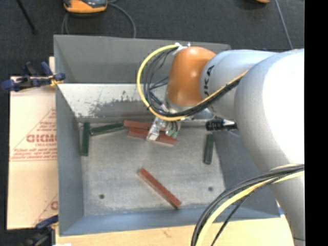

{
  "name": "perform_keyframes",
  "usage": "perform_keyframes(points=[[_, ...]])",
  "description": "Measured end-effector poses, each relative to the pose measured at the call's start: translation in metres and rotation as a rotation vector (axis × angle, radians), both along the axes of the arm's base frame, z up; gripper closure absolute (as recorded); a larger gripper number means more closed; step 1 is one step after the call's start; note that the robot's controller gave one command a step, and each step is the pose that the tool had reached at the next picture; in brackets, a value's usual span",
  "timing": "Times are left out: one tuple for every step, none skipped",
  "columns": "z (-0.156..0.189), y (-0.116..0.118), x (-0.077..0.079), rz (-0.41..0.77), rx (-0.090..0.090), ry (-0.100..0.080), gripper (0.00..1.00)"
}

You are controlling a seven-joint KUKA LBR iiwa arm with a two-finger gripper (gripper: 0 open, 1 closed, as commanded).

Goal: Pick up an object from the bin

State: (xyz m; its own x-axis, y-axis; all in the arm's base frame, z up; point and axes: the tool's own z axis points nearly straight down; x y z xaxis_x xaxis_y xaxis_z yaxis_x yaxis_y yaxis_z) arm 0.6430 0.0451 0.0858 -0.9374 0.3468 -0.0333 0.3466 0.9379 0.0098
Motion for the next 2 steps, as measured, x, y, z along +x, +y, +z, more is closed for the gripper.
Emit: perform_keyframes(points=[[0.0000,0.0000,0.0000,0.000,0.000,0.000,1.00],[0.0023,0.0000,0.0000,0.000,0.000,0.006,1.00]])
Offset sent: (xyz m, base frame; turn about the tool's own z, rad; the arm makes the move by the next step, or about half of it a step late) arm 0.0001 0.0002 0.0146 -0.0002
